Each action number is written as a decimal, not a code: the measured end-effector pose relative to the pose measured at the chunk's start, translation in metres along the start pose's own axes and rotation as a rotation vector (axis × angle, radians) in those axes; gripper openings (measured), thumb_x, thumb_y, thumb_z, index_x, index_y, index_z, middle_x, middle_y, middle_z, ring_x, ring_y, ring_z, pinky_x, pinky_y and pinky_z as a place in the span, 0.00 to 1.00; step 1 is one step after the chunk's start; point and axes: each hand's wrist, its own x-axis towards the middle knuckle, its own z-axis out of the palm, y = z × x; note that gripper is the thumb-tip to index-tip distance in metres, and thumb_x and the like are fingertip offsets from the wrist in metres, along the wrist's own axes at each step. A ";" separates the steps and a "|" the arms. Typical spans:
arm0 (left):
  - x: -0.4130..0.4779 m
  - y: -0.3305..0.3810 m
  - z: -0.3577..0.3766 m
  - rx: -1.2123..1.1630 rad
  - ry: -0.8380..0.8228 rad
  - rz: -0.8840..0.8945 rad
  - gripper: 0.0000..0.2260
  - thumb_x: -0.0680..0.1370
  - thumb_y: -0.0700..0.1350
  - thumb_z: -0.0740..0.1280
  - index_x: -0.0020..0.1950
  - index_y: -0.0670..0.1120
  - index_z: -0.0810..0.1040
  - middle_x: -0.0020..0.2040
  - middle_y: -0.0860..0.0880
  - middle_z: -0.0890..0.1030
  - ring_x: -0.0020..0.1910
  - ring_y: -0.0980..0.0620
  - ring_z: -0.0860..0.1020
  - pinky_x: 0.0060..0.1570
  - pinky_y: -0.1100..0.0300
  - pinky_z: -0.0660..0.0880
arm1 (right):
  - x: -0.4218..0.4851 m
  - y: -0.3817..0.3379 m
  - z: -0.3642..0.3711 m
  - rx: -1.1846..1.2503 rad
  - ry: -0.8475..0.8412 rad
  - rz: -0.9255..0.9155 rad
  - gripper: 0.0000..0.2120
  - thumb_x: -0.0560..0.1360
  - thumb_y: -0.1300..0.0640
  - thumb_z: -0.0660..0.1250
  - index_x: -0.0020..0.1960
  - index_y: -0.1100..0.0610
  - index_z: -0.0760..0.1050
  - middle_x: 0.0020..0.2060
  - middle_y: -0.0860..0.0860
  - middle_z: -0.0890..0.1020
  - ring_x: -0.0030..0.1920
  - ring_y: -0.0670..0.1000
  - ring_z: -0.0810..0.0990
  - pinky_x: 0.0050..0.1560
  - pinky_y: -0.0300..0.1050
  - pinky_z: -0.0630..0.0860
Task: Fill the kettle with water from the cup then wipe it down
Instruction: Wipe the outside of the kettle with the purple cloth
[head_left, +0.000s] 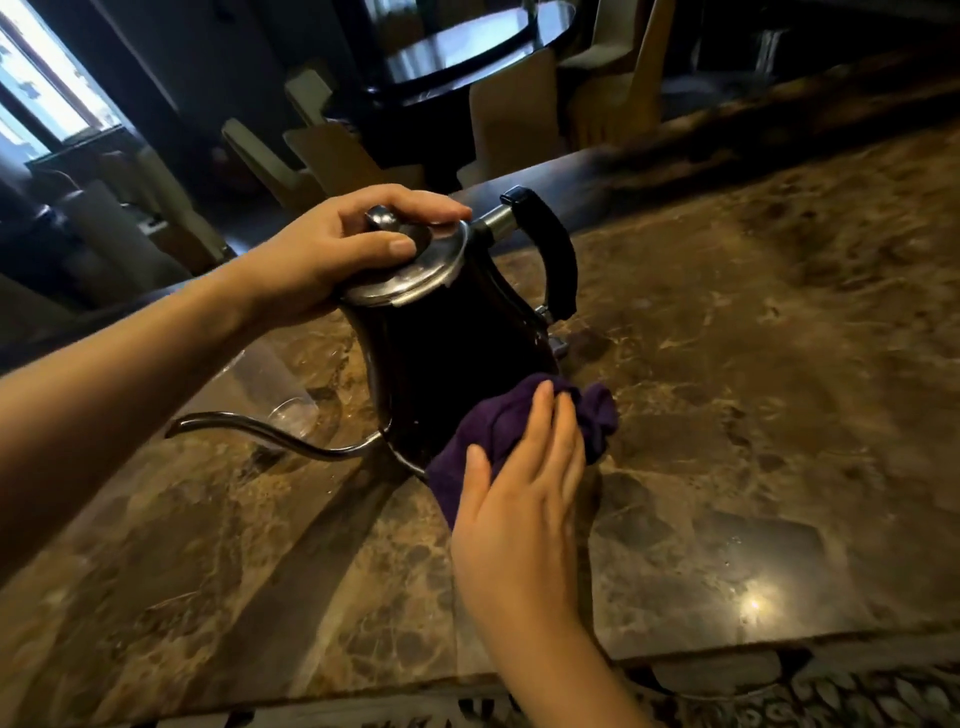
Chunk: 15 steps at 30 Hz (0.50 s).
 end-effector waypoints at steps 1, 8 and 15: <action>-0.001 0.001 -0.001 0.019 -0.020 0.002 0.16 0.66 0.57 0.72 0.52 0.57 0.80 0.58 0.60 0.80 0.63 0.58 0.74 0.59 0.66 0.71 | -0.002 0.002 -0.002 0.020 0.024 0.002 0.29 0.76 0.49 0.54 0.72 0.61 0.53 0.71 0.63 0.64 0.71 0.56 0.57 0.70 0.40 0.44; 0.001 0.015 -0.005 0.125 -0.067 -0.096 0.16 0.64 0.43 0.65 0.49 0.56 0.83 0.60 0.60 0.80 0.65 0.59 0.73 0.57 0.69 0.71 | -0.008 0.009 -0.006 0.158 0.001 0.033 0.29 0.76 0.47 0.52 0.73 0.58 0.55 0.73 0.59 0.62 0.71 0.49 0.54 0.67 0.28 0.40; -0.003 0.024 0.016 0.049 0.182 -0.132 0.16 0.71 0.36 0.59 0.40 0.50 0.84 0.56 0.55 0.83 0.60 0.56 0.78 0.52 0.65 0.77 | -0.002 -0.010 -0.002 0.237 -0.060 0.050 0.30 0.77 0.38 0.37 0.75 0.50 0.46 0.75 0.47 0.52 0.73 0.43 0.44 0.72 0.43 0.47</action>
